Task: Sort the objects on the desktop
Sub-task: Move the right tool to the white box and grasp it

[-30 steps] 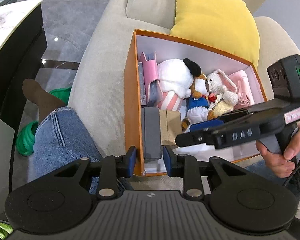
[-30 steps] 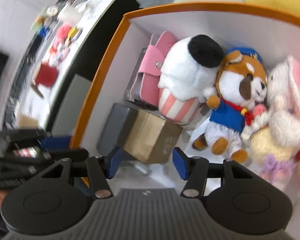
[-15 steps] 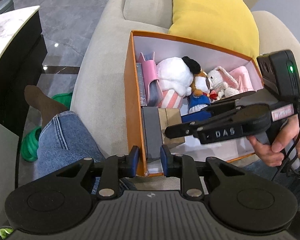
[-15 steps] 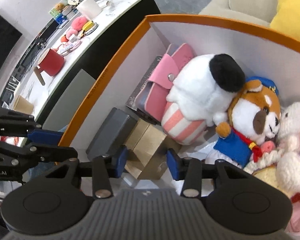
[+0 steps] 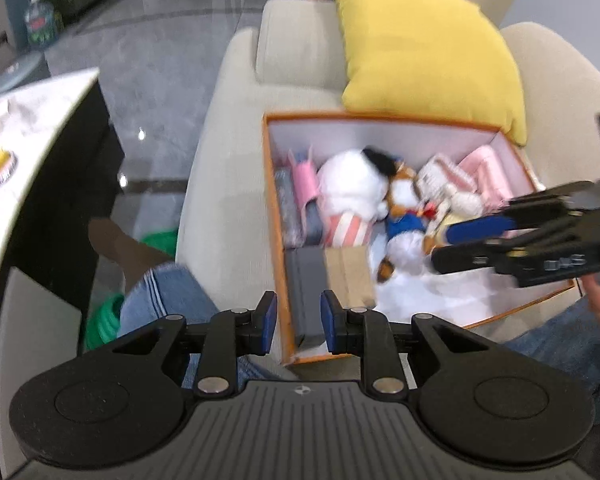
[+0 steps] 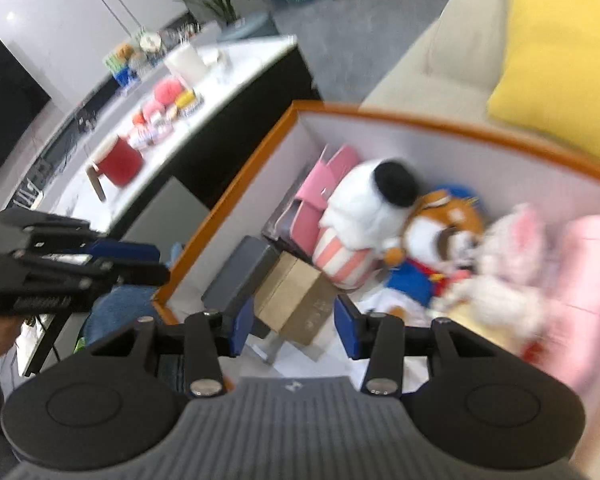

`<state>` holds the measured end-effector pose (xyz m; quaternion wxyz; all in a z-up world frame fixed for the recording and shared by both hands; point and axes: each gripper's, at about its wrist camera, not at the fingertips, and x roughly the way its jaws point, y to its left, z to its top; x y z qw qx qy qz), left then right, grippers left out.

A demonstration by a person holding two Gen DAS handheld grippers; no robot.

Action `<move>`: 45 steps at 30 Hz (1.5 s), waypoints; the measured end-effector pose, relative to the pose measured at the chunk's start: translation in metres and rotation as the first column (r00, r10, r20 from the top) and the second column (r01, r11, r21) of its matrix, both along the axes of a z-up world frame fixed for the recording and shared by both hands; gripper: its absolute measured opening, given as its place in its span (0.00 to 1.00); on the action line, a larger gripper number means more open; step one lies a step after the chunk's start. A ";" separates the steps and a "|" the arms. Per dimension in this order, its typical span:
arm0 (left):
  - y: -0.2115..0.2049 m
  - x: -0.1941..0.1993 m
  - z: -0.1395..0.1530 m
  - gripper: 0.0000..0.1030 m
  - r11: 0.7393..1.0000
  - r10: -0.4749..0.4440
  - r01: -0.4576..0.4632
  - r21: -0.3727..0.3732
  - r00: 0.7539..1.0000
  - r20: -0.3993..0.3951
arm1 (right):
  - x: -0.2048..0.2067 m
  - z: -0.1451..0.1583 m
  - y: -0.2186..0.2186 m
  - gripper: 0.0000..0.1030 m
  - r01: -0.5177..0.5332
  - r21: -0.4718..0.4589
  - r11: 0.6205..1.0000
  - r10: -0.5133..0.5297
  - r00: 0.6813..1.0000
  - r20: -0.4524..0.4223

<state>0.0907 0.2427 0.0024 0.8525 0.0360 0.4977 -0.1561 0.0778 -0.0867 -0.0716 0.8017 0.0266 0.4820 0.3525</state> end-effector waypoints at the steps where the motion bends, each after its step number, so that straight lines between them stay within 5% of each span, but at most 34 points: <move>1: -0.005 -0.004 0.007 0.25 1.000 -0.010 0.010 0.004 1.000 0.024 | -0.006 0.008 -0.011 0.46 0.013 -0.003 1.000 -0.013 1.000 0.024; 10: -0.086 -0.025 0.046 0.26 0.978 -0.205 0.207 -0.005 0.972 0.118 | -0.033 0.046 -0.146 0.45 0.270 -0.178 0.946 -0.250 0.960 0.126; 21: -0.204 -0.037 0.055 0.28 0.902 -0.426 0.431 0.002 0.891 0.155 | -0.035 0.000 -0.293 0.48 0.461 -0.521 0.719 -0.528 0.849 0.021; 30: -0.225 -0.047 0.045 0.28 0.890 -0.451 0.455 0.005 0.881 0.141 | -0.018 -0.041 -0.300 0.51 0.429 -0.663 0.613 -0.583 0.812 -0.015; 37: -0.218 -0.050 0.049 0.28 0.901 -0.431 0.434 0.004 0.892 0.137 | -0.009 -0.064 -0.297 0.41 0.403 -0.721 0.564 -0.613 0.789 -0.038; 45: -0.222 -0.050 0.042 0.28 0.900 -0.430 0.435 -0.017 0.895 0.120 | -0.005 -0.067 -0.302 0.39 0.404 -0.690 0.600 -0.624 0.776 -0.089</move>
